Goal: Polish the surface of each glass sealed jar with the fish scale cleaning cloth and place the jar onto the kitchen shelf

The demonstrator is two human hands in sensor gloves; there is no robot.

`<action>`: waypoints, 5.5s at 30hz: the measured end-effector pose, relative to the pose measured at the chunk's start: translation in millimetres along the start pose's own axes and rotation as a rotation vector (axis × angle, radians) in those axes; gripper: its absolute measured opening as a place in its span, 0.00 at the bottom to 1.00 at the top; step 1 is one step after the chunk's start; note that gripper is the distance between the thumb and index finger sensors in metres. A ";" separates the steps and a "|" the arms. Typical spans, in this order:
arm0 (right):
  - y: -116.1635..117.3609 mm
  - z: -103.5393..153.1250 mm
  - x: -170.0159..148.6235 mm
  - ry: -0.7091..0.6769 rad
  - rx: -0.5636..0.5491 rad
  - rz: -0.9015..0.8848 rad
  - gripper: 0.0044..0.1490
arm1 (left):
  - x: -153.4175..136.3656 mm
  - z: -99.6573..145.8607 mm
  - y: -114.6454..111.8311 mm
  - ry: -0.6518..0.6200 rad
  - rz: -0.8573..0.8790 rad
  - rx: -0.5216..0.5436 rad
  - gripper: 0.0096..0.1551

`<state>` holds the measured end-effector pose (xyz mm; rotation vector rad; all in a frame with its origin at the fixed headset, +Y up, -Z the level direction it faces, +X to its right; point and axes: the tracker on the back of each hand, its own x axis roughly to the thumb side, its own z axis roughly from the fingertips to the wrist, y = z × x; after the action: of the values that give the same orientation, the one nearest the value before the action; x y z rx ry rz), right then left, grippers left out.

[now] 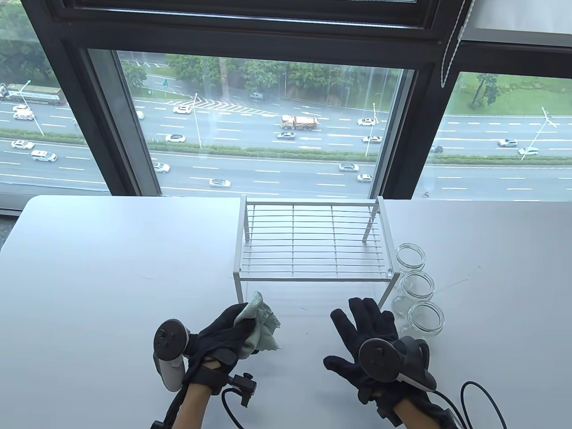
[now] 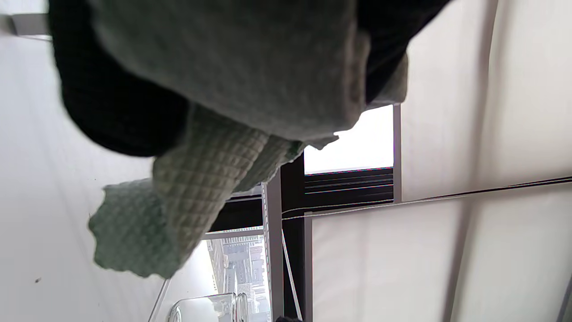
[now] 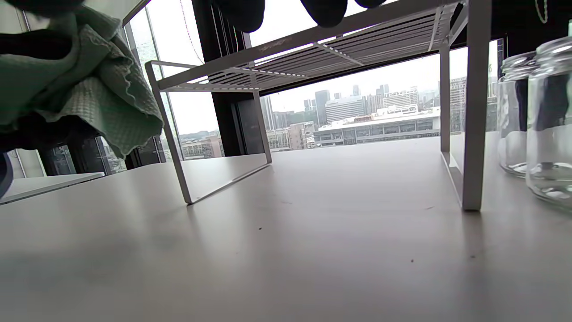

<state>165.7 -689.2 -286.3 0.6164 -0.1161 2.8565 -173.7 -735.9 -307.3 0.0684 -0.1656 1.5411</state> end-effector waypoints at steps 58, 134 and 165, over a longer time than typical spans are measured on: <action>-32.8 7.9 -57.8 0.219 0.098 -0.392 0.30 | -4.2 1.5 -40.3 -0.041 -0.071 -0.153 0.26; 3.1 -1.4 -3.1 -0.063 0.084 -1.037 0.46 | -10.5 15.8 -83.7 0.056 0.525 -0.496 0.52; 33.0 8.1 -27.2 0.457 0.235 -1.259 0.37 | 54.7 40.3 -100.0 -0.563 -0.643 -0.327 0.65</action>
<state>185.7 -727.6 -291.2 -0.0175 0.5021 1.6929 -75.3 -690.9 -253.3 0.2688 -0.7633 0.8081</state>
